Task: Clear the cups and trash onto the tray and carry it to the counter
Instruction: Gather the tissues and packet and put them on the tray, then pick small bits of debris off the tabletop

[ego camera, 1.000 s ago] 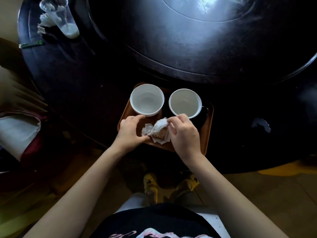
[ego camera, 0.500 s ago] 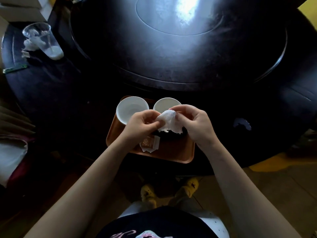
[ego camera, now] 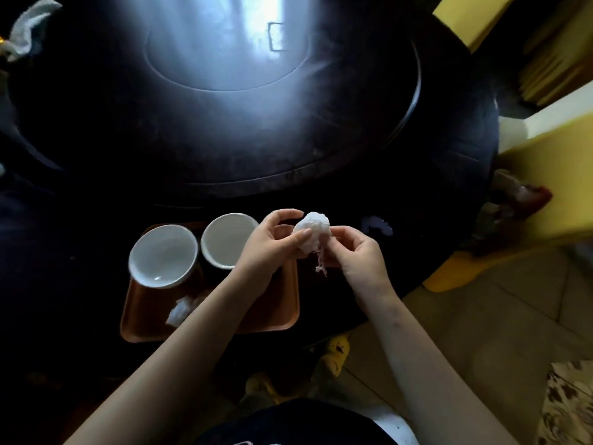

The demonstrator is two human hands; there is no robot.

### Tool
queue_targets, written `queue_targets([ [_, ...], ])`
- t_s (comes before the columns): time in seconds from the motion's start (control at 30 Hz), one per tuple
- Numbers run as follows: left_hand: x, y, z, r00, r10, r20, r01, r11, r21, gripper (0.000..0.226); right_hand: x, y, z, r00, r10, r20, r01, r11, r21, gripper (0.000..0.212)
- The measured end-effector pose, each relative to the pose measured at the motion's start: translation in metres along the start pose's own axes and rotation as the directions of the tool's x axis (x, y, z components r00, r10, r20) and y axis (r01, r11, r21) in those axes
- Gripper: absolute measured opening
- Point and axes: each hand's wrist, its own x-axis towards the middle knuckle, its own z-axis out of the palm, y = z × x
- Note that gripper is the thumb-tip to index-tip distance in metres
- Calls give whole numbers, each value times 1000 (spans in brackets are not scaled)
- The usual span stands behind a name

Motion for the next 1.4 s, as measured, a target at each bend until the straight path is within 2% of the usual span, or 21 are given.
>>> queue_targets([
  [0.1, 19, 4, 26, 986, 119, 116, -138, 975, 174, 43, 10, -7, -32, 998, -46, -48, 40, 994, -106, 19],
  [0.17, 31, 7, 43, 967, 182, 176, -226, 933, 281, 39, 18, -12, -52, 995, -72, -68, 65, 993, -97, 15],
  [0.23, 43, 8, 61, 964, 209, 165, -258, 889, 378, 28, 26, -15, -69, 993, -104, -59, 99, 993, -68, 18],
  [0.33, 62, 7, 82, 981, 176, 78, -192, 873, 448, 22, 39, -17, -95, 990, -133, 41, 136, 989, -64, 37],
  [0.4, 72, 6, 94, 991, 113, 74, -134, 896, 423, 20, 49, -17, -113, 974, -206, 95, 223, 945, -241, 39],
  [0.47, 82, 2, 103, 992, 80, 100, -117, 886, 449, 14, 58, -15, -128, 944, -316, 99, 326, 837, -440, 25],
  [0.57, 91, -11, 114, 993, 60, 99, -104, 843, 528, 12, 71, -5, -146, 915, -398, 56, 358, 744, -565, 11],
  [0.63, 95, -23, 120, 997, 44, 69, -76, 818, 570, 12, 76, 7, -155, 934, -351, 66, 332, 787, -520, 13],
  [0.77, 99, -46, 134, 998, -16, 54, -17, 825, 565, 10, 85, 28, -165, 976, -125, 176, 185, 906, -381, 24],
  [0.9, 103, -62, 140, 999, -33, -9, 33, 841, 540, 6, 104, 38, -171, 977, -11, 214, 97, 913, -396, 11],
  [0.97, 104, -71, 136, 997, -1, -75, 41, 841, 540, 9, 119, 39, -173, 987, -18, 157, 86, 893, -441, 8],
  [1.03, 102, -82, 123, 969, 143, -199, 21, 759, 651, 18, 137, 37, -175, 993, -116, 25, 111, 842, -527, 9],
  [1.1, 97, -94, 107, 921, 292, -257, 21, 622, 783, 30, 158, 33, -177, 960, -260, -103, 143, 772, -620, 7],
  [1.2, 90, -115, 86, 934, 297, -200, 58, 427, 903, 44, 183, 31, -171, 910, -387, -147, 189, 705, -684, 6],
  [1.23, 89, -122, 82, 947, 271, -172, 69, 349, 934, 47, 189, 34, -166, 910, -400, -109, 213, 677, -705, 8],
  [1.3, 87, -134, 79, 963, 232, -134, 85, 211, 974, 50, 194, 45, -156, 929, -365, 56, 284, 609, -741, 15],
  [1.37, 86, -139, 77, 966, 213, -147, 119, 141, 983, 54, 190, 59, -152, 919, -323, 226, 372, 525, -765, 24],
  [1.4, 86, -141, 76, 965, 205, -164, 140, 127, 982, 55, 188, 64, -153, 903, -340, 263, 410, 497, -765, 26],
])
